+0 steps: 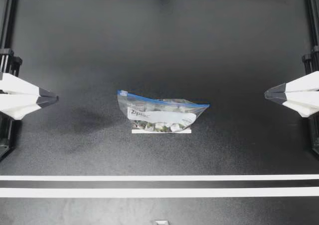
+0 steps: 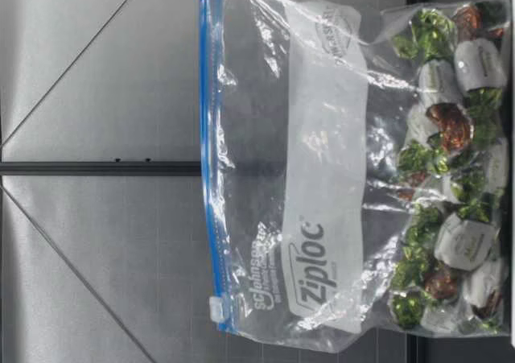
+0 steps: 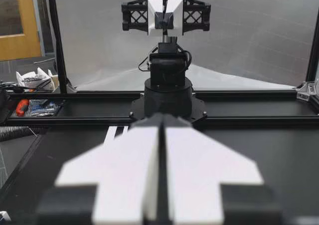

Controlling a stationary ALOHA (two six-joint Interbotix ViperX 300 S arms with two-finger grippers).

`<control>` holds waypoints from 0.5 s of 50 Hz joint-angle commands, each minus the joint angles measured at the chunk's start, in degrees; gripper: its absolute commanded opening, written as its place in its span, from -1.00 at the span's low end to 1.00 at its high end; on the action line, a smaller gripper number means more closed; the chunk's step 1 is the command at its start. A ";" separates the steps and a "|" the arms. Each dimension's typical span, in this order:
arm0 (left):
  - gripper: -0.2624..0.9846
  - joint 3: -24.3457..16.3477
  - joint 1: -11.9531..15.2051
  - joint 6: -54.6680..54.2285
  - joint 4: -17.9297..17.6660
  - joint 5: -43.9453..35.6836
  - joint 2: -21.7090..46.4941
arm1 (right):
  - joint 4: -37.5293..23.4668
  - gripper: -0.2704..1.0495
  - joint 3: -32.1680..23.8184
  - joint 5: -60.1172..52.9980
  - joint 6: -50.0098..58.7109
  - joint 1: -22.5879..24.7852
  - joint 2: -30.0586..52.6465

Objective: Slide open the ziploc bag.

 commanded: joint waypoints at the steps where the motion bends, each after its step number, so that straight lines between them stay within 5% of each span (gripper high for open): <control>1: -0.80 -1.32 0.44 0.00 -0.09 -0.09 0.88 | -0.18 -0.77 -0.35 -0.09 0.00 -0.35 0.18; 15: -0.84 2.11 1.05 0.97 -0.18 0.18 4.83 | -0.26 -0.82 1.67 -0.18 -0.62 -0.62 0.62; 25: -0.84 7.47 7.47 1.14 -2.02 -4.31 16.08 | -0.26 -0.82 0.00 -0.97 -0.62 -2.64 4.13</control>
